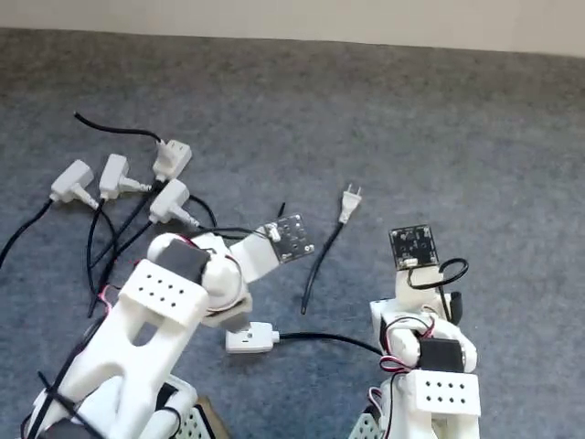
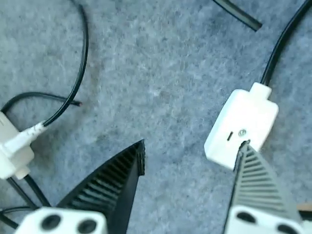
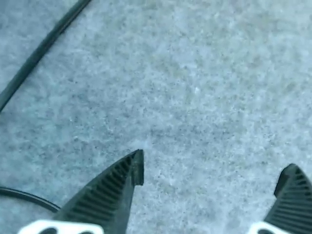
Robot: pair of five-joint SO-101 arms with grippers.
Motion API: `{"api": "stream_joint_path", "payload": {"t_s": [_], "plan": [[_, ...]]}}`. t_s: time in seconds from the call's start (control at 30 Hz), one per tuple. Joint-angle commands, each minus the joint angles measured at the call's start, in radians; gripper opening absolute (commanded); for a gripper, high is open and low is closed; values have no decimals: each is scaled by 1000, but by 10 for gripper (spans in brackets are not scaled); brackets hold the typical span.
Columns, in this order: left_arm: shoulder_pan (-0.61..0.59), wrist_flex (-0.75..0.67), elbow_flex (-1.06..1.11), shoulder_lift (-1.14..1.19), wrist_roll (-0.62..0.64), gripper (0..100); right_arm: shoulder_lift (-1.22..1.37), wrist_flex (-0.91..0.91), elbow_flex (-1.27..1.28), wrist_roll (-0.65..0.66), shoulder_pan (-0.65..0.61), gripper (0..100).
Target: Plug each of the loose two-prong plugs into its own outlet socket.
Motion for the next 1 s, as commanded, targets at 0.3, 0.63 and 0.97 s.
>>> {"api": "stream_joint_path", "payload": {"t_s": [0.3,0.63,0.97], "plan": [[-136,-245,47,213,-43,298,-13,-18,-2,-11,12,400],[-234,-301,-124,395,-57,298,-13,-21,-2,-11,16,400],[-226,-92,-226,360,-51,298,-13,-22,-2,-11,16,400]]}}
